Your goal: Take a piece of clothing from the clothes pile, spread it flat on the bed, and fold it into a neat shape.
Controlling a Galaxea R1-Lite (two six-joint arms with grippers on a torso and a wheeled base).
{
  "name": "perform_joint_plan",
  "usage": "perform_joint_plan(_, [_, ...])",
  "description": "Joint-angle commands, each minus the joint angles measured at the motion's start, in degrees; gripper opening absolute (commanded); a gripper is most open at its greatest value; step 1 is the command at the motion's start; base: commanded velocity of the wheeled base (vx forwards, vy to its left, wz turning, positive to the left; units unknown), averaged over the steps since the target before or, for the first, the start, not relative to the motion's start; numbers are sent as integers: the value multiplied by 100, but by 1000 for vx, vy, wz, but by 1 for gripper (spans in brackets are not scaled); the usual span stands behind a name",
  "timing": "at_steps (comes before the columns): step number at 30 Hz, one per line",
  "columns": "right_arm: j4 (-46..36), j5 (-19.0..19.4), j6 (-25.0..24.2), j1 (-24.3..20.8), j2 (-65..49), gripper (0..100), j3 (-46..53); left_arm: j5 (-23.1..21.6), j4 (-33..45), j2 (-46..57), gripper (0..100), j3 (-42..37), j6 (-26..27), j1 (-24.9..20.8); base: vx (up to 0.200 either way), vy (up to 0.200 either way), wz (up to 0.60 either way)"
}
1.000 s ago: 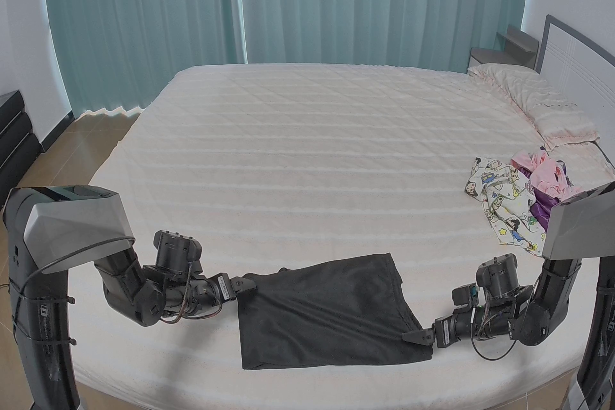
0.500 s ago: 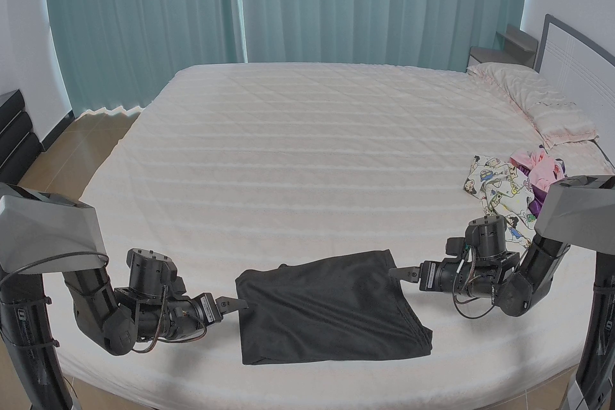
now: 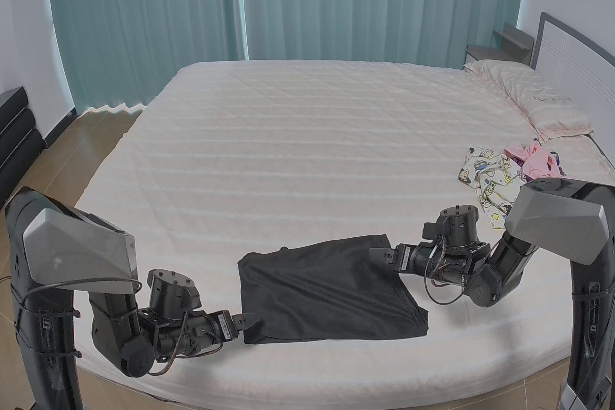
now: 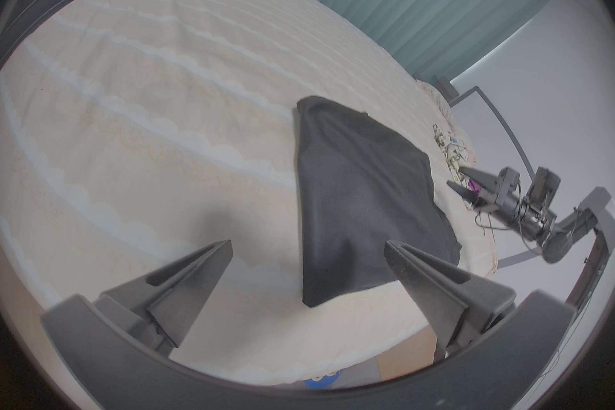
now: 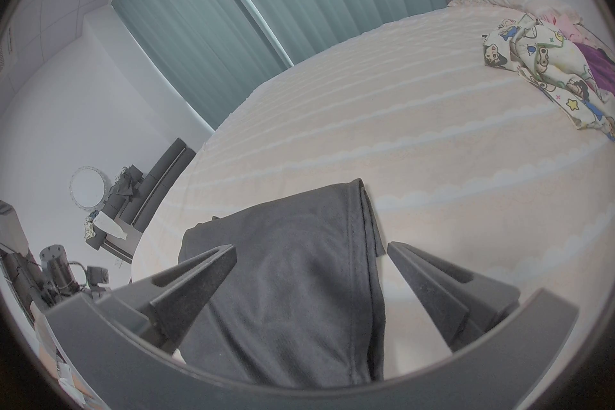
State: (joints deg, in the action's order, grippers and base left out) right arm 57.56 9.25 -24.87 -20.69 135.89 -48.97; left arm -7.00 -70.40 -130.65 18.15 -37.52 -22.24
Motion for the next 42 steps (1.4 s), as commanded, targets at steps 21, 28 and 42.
perform_joint_plan(21, [18,-2,-282,-5,474,100,-737,58,-35,-312,100,347,-343,-607,0,0,0])
perform_joint_plan(28, [-8,-2,-660,12,570,100,-948,93,-185,-356,100,277,-343,-677,0,0,0])
perform_joint_plan(42, [-641,-38,-624,100,764,100,-1616,146,-281,-312,0,-84,-308,-747,0,0,0])
